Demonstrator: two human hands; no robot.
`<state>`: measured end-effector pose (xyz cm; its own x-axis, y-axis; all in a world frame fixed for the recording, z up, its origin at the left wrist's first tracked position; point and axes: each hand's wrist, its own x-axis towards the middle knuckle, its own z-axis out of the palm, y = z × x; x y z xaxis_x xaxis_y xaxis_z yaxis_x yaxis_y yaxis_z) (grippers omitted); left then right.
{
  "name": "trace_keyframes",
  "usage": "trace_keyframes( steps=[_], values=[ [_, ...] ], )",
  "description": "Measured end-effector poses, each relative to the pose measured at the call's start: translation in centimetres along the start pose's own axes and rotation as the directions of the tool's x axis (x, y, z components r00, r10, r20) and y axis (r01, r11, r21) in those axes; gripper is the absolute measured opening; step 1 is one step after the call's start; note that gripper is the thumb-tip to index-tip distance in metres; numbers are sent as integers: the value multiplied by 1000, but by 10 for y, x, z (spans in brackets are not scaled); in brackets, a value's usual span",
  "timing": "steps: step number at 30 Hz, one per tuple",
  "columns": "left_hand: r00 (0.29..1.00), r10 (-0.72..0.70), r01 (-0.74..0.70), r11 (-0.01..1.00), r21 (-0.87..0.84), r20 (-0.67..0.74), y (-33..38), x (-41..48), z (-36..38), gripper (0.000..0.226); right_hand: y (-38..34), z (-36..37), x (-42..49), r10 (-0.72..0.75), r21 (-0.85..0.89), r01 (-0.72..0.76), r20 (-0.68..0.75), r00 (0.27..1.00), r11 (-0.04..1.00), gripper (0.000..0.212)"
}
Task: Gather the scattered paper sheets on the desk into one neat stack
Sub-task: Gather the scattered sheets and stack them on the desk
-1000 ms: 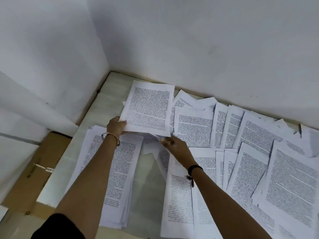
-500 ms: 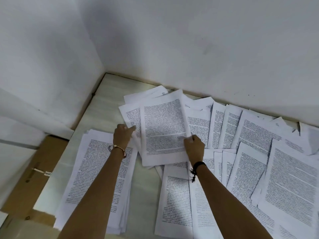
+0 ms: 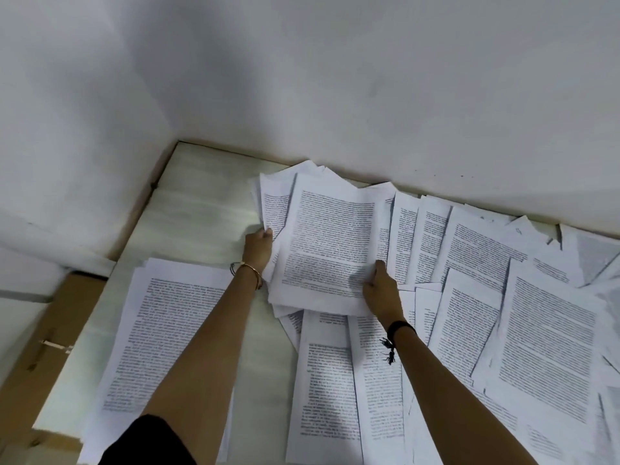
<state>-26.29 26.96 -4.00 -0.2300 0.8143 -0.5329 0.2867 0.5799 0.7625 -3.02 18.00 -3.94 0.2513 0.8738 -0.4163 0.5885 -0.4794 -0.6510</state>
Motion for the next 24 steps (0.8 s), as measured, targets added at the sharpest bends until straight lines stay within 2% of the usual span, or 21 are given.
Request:
trace_keyframes(
  steps=[3,5,6,8,10,12,14,15,16,17,19,21,22,24],
  values=[
    [999,-9,10,1000,-29,37,3,-2,10,53,5,-1,3,78,76,-70,-115,990,995,40],
    [994,12,-5,998,-66,107,4,-2,13,70,11,-1,1,87,67,-79,-119,989,995,44],
    [988,21,-10,997,-73,156,5,-2,16,77,14,0,0,64,31,-62,-87,994,998,46],
    [966,34,-21,998,-53,256,4,1,22,89,18,2,-3,9,-132,-16,-55,998,991,64],
    [946,36,-23,999,-43,323,3,4,32,82,19,-1,-5,-44,-247,25,-72,996,969,76],
    [941,31,-21,999,-35,336,-9,17,43,84,17,-5,-5,-124,-251,118,-7,992,961,74],
    [947,-2,0,1000,7,321,-34,40,61,112,17,-13,-3,-195,-200,210,89,977,957,66],
    [946,-14,5,1000,27,323,-37,40,67,117,17,-17,-3,-205,-159,222,113,972,962,63],
    [943,-29,10,998,59,330,-36,31,72,110,17,-20,-3,-196,-125,210,118,974,970,61],
    [942,-28,-3,996,92,333,-23,8,72,92,19,-23,-4,-183,-95,193,108,977,977,61],
    [942,-7,-36,992,120,336,-1,-41,71,52,21,-27,-12,-119,-9,120,70,990,993,75],
    [948,44,-71,995,76,315,0,-56,75,42,24,-31,-22,-70,94,68,23,997,993,102],
    [951,73,-91,995,46,300,1,-59,75,42,26,-33,-25,-48,135,46,15,999,990,102],
    [960,99,-102,995,-4,261,8,-64,68,43,31,-38,-32,-32,201,27,22,999,979,80]
  ],
)
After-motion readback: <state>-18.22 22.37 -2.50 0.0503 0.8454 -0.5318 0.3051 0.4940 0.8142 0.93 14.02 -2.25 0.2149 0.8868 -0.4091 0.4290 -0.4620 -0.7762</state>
